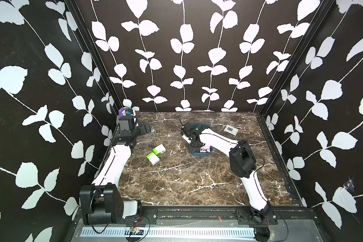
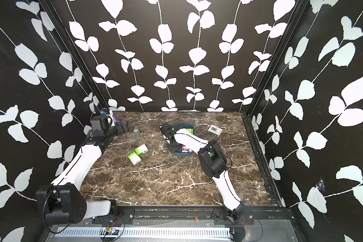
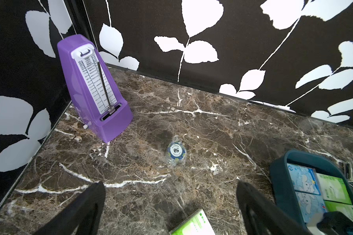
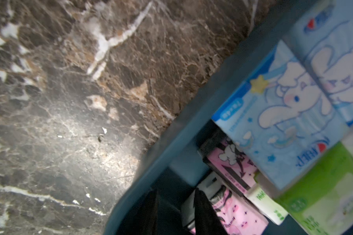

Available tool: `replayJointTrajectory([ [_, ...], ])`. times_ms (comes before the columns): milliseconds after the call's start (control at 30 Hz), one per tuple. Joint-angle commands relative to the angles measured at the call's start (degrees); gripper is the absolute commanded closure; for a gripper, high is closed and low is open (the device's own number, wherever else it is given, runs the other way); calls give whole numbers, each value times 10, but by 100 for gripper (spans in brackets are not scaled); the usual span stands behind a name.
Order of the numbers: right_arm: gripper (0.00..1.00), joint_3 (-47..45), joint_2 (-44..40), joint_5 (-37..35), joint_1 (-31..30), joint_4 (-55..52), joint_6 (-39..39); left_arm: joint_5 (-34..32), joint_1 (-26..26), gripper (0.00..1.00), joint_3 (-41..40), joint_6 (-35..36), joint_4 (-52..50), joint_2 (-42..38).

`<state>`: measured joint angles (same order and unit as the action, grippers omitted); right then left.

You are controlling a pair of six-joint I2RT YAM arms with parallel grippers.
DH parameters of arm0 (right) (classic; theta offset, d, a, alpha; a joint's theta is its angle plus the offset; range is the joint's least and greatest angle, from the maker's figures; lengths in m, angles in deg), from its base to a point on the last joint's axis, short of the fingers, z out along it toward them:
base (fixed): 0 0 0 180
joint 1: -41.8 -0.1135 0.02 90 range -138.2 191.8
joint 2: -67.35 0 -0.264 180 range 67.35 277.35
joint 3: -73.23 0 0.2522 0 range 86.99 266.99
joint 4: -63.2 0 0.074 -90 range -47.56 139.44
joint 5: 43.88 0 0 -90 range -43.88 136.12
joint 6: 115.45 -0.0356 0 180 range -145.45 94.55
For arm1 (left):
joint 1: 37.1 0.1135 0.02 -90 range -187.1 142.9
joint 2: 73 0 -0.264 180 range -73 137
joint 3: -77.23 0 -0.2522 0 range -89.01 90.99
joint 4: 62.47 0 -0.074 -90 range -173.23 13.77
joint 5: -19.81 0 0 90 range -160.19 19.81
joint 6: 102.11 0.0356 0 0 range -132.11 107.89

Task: Put the pocket tissues into the storage box
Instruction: Move the storage box to the center of the board, then pick up the pocket tissues from the center of the board.

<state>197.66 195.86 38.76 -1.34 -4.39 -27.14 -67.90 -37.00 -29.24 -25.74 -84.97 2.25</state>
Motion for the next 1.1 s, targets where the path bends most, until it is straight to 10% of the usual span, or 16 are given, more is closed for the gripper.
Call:
replayJointTrajectory([
  [0,64,61,-39,-23,3,-38,16,-3,2,1,-8,6,5,-22],
  [500,25,111,29,194,-63,146,153,15,31,1,1,-16,-2,-21],
  [1067,14,313,232,269,-80,151,189,53,85,1,-18,-46,-1,-26],
])
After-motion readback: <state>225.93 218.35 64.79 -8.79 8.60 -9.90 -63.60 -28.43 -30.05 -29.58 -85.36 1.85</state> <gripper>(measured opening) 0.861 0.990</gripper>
